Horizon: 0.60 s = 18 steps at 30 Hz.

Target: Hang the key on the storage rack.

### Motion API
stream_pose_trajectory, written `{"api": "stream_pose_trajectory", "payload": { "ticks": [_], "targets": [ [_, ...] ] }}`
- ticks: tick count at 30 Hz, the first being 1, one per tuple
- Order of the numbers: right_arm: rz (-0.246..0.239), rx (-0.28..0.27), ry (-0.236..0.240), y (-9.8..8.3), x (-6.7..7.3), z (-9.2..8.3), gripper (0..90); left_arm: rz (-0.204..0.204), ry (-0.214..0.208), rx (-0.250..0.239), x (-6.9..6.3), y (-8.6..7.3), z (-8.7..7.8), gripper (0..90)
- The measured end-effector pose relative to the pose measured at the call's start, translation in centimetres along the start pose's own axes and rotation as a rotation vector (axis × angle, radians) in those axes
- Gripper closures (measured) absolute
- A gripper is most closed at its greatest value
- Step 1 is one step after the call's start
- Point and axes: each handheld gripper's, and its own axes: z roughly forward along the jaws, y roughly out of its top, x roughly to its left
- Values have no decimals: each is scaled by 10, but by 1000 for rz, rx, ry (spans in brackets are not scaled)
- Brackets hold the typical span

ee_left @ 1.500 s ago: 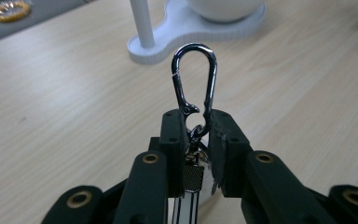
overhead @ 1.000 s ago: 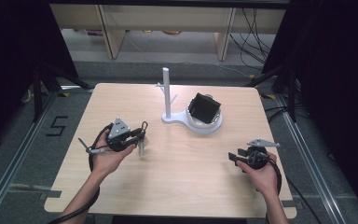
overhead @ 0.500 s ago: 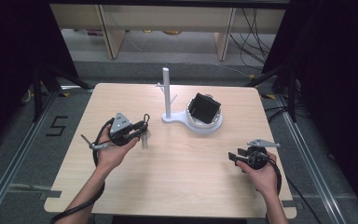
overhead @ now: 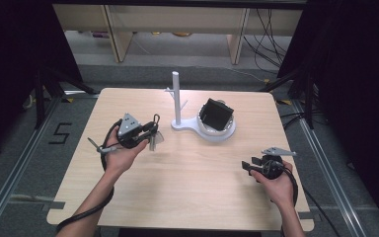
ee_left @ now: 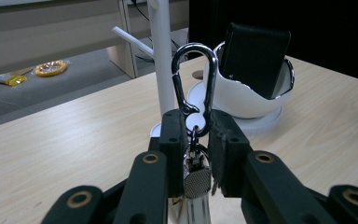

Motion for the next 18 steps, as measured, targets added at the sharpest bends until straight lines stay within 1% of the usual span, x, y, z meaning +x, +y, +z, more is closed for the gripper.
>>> {"api": "stream_pose_trajectory", "payload": {
  "ticks": [1,2,3,4,5,8,9,11,12,15,16,18],
  "targets": [
    [-7,8,-18,0,0,-2,496,0,5,-1,0,2,0,758],
    [-1,-1,1,0,0,0,496,-2,7,-5,1,3,1,758],
    [-3,-2,2,0,0,0,496,-2,7,-10,1,4,2,758],
    [-1,-1,1,0,0,0,496,-4,8,-11,1,4,2,758],
    [-7,8,-17,0,0,-2,496,-2,10,-17,2,6,3,758],
    [-11,8,-15,0,-1,-1,496,-4,16,-26,3,9,6,758],
    [42,16,5,-1,3,-1,496,-7,14,-30,4,11,7,758],
    [48,18,8,-1,3,-1,496,-5,16,-34,5,14,8,758],
    [46,3,15,-1,3,0,496,-6,17,-37,5,15,9,758],
    [47,1,10,-1,3,0,496,-8,18,-46,6,20,12,758],
    [16,3,11,0,-1,0,496,-5,19,-47,6,21,13,758],
    [15,9,5,0,0,-1,495,-5,20,-49,7,24,15,758]
  ]
}}
